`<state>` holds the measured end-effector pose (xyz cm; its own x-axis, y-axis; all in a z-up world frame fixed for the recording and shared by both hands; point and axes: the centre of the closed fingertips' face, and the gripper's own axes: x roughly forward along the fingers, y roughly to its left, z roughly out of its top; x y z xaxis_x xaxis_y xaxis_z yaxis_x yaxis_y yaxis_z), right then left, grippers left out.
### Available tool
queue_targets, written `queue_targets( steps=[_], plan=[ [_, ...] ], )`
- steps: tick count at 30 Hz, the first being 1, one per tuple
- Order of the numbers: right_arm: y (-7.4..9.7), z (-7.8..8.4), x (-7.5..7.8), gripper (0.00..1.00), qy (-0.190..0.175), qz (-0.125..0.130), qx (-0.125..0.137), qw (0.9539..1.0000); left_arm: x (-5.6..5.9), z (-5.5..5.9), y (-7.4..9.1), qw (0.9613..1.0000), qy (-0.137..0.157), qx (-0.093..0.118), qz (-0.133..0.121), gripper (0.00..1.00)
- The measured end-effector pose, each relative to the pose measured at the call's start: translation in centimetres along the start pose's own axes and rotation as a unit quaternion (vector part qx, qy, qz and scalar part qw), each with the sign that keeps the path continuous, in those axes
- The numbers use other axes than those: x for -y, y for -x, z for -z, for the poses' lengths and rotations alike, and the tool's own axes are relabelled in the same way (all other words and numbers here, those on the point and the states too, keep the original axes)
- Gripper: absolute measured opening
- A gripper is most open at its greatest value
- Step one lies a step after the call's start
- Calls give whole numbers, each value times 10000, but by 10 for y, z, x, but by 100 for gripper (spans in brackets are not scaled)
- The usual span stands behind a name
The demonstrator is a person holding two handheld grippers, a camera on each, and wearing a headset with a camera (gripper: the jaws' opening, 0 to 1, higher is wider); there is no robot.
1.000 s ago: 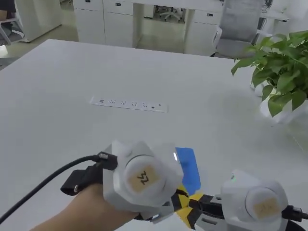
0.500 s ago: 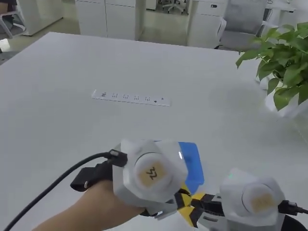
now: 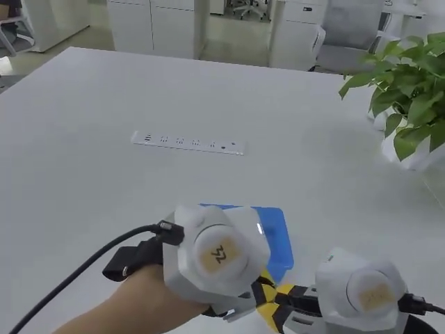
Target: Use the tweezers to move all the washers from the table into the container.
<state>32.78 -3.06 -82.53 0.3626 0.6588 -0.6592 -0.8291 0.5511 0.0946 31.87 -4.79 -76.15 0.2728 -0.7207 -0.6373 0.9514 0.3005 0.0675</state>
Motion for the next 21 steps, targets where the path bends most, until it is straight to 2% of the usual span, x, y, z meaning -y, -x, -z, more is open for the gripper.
queue_targets(
  steps=[4,8,13,15,21],
  plan=[
    [0,1,1,7,52,69,-18,10000,1,-2,-1,10000,-28,29,-39,0],
    [2,3,1,5,565,180,-233,9980,6,-4,-3,9997,-223,-88,-27,0],
    [3,3,-1,5,760,231,-331,9963,10,-6,-3,9986,-472,-226,-21,0],
    [6,-2,-2,5,760,238,-284,9964,10,-9,1,9981,-563,-238,-62,0],
    [20,-22,-2,4,859,286,-141,9958,5,-27,17,9978,-624,-84,-183,0]
  ],
)
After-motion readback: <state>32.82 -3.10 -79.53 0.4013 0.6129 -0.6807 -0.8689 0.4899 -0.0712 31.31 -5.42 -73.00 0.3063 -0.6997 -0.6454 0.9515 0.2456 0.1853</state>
